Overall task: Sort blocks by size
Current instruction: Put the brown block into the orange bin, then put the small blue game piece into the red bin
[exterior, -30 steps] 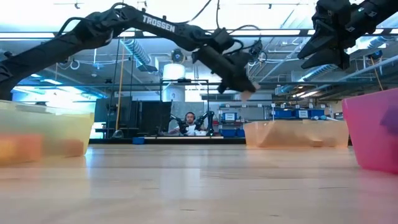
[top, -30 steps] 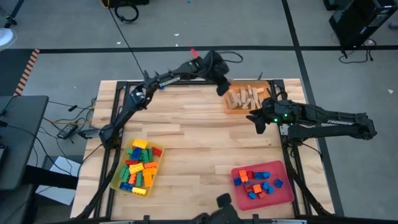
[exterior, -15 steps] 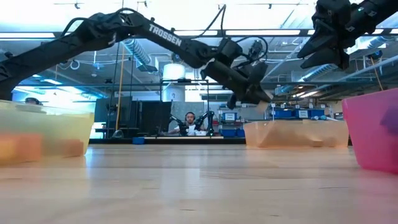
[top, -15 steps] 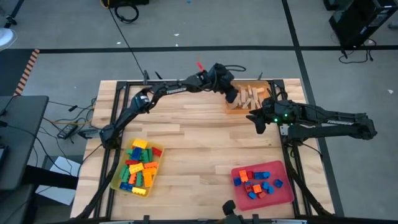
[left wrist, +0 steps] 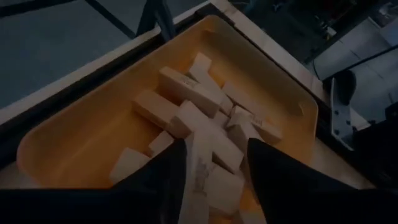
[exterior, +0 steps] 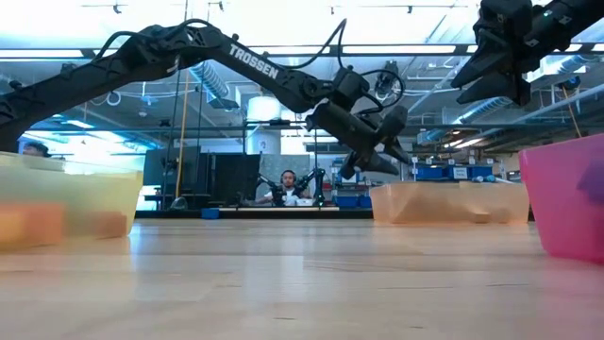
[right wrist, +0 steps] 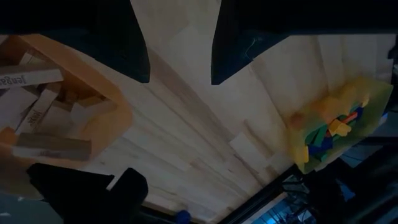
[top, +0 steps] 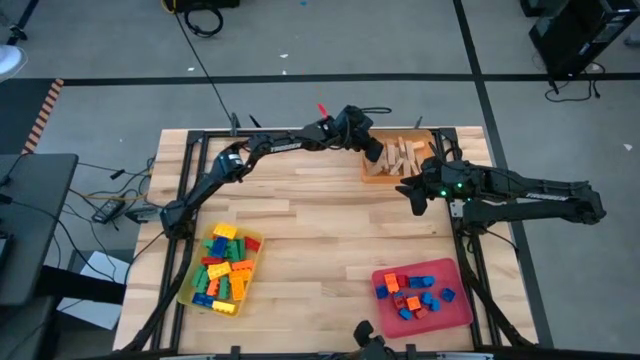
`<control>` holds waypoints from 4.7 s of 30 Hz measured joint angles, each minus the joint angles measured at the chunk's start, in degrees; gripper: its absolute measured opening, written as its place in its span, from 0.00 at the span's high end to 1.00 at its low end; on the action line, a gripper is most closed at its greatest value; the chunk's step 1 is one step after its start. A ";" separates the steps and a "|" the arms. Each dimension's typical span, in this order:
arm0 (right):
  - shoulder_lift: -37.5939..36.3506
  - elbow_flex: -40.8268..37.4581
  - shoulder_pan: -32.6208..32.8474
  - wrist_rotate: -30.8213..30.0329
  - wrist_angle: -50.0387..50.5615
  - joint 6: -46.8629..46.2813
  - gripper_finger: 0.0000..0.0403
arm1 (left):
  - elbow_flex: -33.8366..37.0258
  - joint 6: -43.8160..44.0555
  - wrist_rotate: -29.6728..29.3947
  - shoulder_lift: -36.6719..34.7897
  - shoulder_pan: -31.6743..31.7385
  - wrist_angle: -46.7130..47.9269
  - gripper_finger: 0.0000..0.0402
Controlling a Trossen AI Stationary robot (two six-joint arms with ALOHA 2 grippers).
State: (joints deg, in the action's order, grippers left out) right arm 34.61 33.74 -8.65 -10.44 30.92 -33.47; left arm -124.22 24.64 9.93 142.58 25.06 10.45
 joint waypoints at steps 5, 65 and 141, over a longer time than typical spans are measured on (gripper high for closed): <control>0.00 0.00 0.00 0.01 0.01 0.00 0.54 | 0.00 -1.85 1.30 -0.18 0.52 -2.39 0.54; -0.01 0.00 0.00 -3.57 -0.41 2.20 0.54 | 50.69 7.64 -22.56 -39.54 24.12 29.40 0.56; 0.00 0.00 -0.11 -3.63 -0.82 0.17 0.54 | 50.27 17.22 -22.45 -28.24 25.28 23.19 0.53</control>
State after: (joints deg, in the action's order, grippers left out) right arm 34.61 33.74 -8.75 -14.06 30.09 -33.31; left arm -73.95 41.87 -12.51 114.34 50.34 33.64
